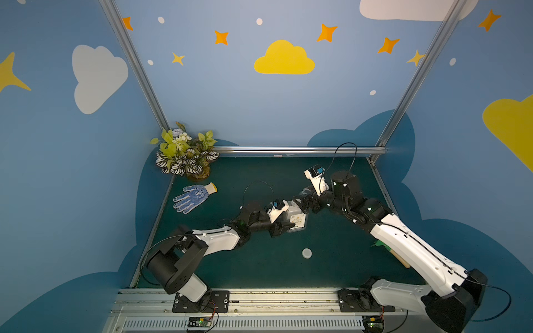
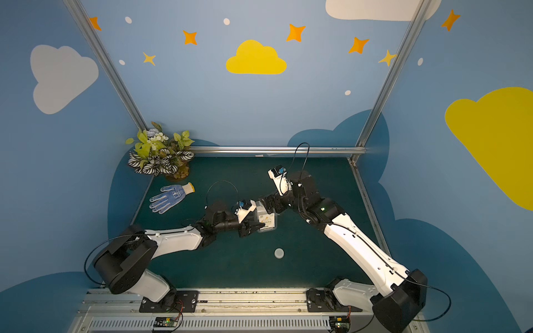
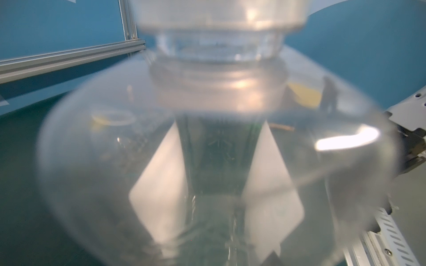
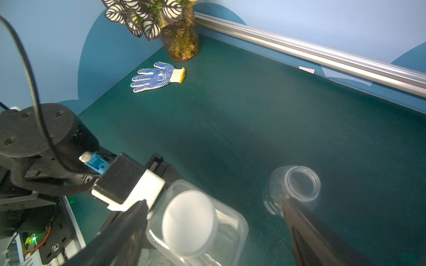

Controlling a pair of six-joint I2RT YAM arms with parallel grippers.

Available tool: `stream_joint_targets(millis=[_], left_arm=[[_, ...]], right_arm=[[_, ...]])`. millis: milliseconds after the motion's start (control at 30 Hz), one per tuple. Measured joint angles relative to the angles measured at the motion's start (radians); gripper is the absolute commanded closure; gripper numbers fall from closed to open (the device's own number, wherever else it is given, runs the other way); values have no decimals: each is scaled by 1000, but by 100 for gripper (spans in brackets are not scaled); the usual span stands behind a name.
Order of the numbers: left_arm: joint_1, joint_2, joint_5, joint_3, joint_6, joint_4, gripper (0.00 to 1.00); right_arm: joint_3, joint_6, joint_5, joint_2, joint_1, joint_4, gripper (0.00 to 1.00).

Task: Screw on the bottle caps
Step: Screw the bottle cap onto the plastic bottle.

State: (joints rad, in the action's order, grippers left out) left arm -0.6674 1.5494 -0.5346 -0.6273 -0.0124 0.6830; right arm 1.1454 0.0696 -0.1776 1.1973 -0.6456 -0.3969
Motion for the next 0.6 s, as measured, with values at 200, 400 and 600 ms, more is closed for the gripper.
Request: stream_joint_targets(millis=[200, 400, 600], left_arm=[[0, -33, -36, 1, 12, -29, 98], [0, -46, -75, 1, 15, -50, 98], [0, -21, -106, 1, 21, -51, 98]], right_arm=[[-37, 4, -98, -16, 44, 30, 7], [-46, 14, -147, -19, 53, 52, 12], [-52, 19, -166, -16, 54, 57, 21]])
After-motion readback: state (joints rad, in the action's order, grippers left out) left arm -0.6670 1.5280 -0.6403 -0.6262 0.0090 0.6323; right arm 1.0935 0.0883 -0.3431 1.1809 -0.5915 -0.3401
